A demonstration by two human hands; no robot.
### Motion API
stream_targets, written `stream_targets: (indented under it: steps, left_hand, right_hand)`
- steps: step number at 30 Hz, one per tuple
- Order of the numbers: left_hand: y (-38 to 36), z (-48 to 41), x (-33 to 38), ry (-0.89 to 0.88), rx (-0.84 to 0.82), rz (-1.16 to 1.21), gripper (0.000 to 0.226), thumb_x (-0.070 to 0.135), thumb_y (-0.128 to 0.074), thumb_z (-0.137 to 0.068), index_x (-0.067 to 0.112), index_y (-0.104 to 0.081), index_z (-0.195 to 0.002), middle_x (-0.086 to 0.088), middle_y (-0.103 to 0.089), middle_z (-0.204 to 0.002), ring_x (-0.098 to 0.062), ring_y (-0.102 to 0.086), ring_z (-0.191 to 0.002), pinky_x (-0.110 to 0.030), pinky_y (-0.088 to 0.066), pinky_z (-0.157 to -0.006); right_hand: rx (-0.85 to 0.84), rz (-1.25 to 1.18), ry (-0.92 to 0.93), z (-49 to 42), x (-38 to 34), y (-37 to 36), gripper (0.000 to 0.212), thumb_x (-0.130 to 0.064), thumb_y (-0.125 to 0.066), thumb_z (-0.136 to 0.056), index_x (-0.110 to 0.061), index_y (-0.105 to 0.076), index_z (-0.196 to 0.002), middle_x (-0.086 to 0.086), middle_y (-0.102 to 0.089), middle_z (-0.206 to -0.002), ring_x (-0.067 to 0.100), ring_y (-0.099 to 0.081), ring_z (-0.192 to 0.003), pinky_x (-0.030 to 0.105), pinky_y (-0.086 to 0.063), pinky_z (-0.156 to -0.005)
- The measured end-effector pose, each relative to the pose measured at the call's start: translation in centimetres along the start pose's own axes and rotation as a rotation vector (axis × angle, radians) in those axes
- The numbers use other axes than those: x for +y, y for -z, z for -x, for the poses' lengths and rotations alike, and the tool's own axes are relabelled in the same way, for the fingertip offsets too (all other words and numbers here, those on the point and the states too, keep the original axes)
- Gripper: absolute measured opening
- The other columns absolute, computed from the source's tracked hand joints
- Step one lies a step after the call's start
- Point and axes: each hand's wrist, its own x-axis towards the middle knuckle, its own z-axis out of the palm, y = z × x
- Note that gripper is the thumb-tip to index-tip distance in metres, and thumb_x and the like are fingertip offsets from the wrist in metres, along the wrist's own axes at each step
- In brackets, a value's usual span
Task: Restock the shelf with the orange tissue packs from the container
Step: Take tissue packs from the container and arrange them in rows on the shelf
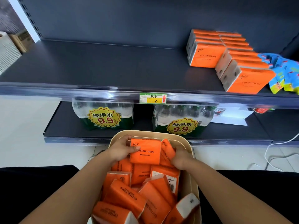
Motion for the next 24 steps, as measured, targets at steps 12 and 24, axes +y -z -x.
stream_targets:
  steps: [12,24]
  left_hand:
    - [-0.8,1.1,0.8,-0.028,-0.039,-0.101,0.051,0.023,-0.074,-0.084,0.024,-0.048,-0.129,-0.002,-0.058,-0.120,-0.026,-0.060,-0.110,-0.042,-0.054,-0.090]
    - [-0.9,1.3,1.1,-0.121,-0.014,-0.015,0.050,0.024,-0.081,-0.076,0.034,-0.050,-0.115,-0.002,-0.063,-0.116,-0.023,-0.062,-0.109,-0.048,-0.052,-0.095]
  right_hand:
    - [0.063,-0.327,0.239,0.0,-0.4,2.2,0.034,-0.005,-0.059,-0.088,-0.026,-0.056,-0.115,0.004,-0.062,-0.115,0.024,-0.061,-0.102,0.034,-0.053,-0.085]
    - [-0.062,-0.652,0.383,1.1,-1.4,3.6,0.033,-0.011,-0.060,-0.094,-0.043,-0.064,-0.100,0.002,-0.068,-0.106,0.025,-0.066,-0.101,0.050,-0.054,-0.091]
